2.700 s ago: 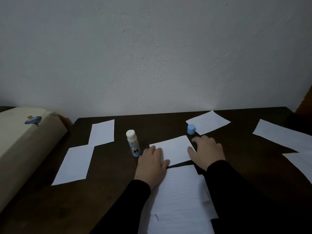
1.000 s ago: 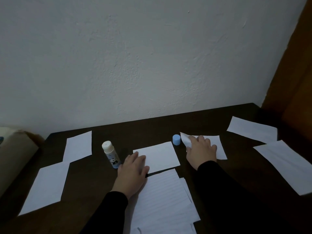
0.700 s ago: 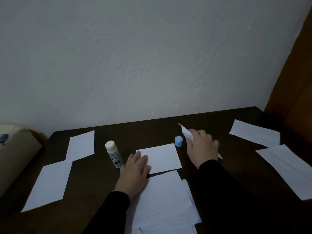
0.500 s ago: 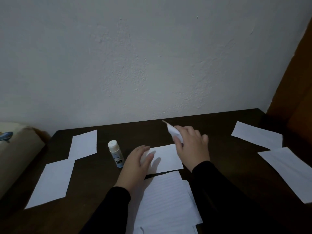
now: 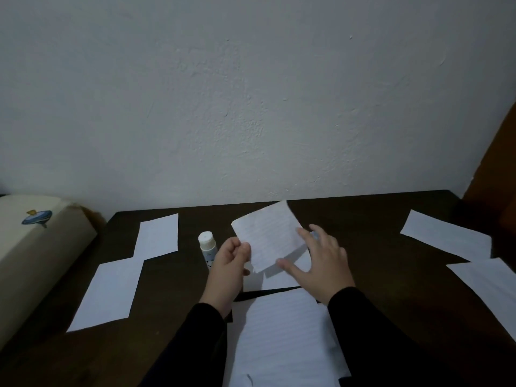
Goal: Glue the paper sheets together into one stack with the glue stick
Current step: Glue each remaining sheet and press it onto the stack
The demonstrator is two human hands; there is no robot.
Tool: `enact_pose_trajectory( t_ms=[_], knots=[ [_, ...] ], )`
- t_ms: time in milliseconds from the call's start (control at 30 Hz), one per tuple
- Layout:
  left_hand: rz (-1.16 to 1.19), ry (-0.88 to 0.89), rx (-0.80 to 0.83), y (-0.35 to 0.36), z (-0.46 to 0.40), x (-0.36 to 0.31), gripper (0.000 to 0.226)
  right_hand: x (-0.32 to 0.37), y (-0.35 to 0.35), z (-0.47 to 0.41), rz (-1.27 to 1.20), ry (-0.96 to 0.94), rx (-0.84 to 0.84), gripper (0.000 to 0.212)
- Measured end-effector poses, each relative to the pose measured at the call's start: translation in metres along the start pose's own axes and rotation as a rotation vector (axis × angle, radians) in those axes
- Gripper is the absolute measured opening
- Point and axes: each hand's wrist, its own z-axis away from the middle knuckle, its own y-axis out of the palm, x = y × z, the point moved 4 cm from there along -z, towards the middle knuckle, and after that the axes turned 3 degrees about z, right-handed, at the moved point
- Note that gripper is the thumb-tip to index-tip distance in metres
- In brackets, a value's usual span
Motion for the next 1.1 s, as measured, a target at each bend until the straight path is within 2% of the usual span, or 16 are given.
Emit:
enact_pose_trajectory(
  t_ms=[100,167,233,367,400,467,600,667,800,967,1100],
  knots=[
    [0.038,-0.075,-0.029,-0.003,-0.003,0.007,0.020,-0.017,0.000,-0.004,-0.347,0.206,0.053,0.086],
    [0.039,-0.122,-0.029,-0.003,-0.003,0.011,0.022,-0.023,0.000,-0.006,-0.612,0.322,0.051,0.070],
    [0.038,-0.141,-0.026,-0.001,-0.004,0.012,0.021,-0.026,0.000,-0.006,-0.667,0.363,0.040,0.051],
    [-0.023,-0.134,-0.075,0.001,-0.005,0.014,0.016,-0.034,0.005,-0.007,-0.514,0.401,0.028,0.009],
    [-0.042,-0.132,-0.096,0.001,-0.004,0.016,0.015,-0.035,0.005,-0.006,-0.474,0.410,0.047,0.005],
    [-0.088,-0.123,-0.121,0.002,-0.004,0.019,0.018,-0.036,0.005,-0.006,-0.406,0.418,0.085,0.015],
    [-0.200,-0.072,-0.156,0.000,-0.006,0.024,0.028,-0.039,0.006,-0.008,-0.329,0.445,0.130,0.012],
    [-0.291,-0.014,-0.163,-0.003,-0.008,0.025,0.025,-0.039,0.008,-0.008,-0.290,0.445,0.139,0.006],
    [-0.438,0.036,-0.140,-0.004,-0.010,0.030,0.008,-0.039,0.009,-0.009,-0.193,0.446,0.174,0.009],
    [-0.542,0.077,-0.127,-0.002,-0.013,0.033,0.008,-0.043,0.014,-0.011,-0.141,0.470,0.201,0.011],
    [-0.620,0.084,-0.121,-0.002,-0.014,0.038,0.015,-0.041,0.014,-0.010,-0.019,0.419,0.201,0.011]
  ],
)
